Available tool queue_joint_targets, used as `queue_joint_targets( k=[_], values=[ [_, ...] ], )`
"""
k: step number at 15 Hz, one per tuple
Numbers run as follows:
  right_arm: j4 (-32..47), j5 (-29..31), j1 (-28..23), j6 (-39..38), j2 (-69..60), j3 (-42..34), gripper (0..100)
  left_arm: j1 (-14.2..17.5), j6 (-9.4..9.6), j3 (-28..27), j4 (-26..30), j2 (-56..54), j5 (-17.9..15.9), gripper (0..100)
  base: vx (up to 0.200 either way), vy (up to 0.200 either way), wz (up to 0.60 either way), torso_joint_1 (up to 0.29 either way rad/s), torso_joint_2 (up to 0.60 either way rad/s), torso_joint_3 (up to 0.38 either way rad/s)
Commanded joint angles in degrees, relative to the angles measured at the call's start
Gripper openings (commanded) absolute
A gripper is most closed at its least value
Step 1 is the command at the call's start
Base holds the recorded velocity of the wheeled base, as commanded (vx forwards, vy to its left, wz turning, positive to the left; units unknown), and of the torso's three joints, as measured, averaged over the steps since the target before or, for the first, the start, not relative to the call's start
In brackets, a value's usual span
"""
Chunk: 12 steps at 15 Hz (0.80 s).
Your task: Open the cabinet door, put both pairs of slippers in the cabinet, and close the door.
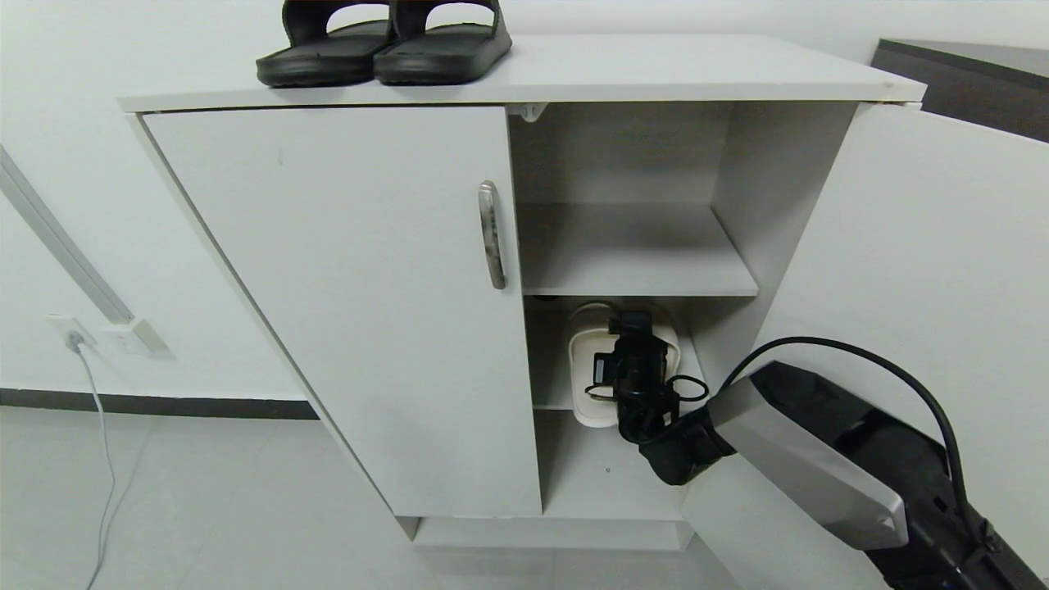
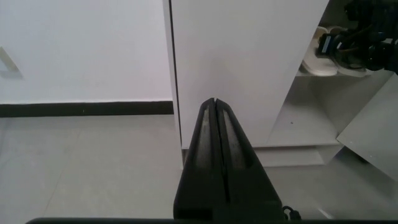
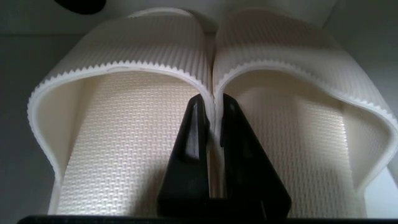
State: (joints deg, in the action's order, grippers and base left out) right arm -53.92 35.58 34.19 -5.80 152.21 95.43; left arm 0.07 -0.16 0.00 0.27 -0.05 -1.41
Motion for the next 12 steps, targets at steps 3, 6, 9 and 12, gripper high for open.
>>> queue_joint_targets(
  k=[3,6,9,12],
  values=[
    [1.3,0.1,-0.6,0.0,2.2,3.4,0,0.0,-0.02,0.0,0.0,0.0,0.0,0,0.000,0.000,0.00,0.000,0.00,0.000],
    [1.8,0.1,-0.7,0.0,2.6,4.0,0,0.0,-0.02,0.0,0.0,0.0,0.0,0,0.000,0.000,0.00,0.000,0.00,0.000],
    [2.1,0.1,-1.0,0.0,3.6,4.9,0,0.0,-0.11,0.0,0.0,0.1,0.0,0,0.000,0.000,0.00,0.000,0.00,0.000],
    [2.0,0.2,-0.9,-0.1,4.6,5.1,100,0.0,-0.11,0.0,0.0,0.0,0.0,0,0.000,0.000,0.00,0.000,0.00,0.000]
  ],
)
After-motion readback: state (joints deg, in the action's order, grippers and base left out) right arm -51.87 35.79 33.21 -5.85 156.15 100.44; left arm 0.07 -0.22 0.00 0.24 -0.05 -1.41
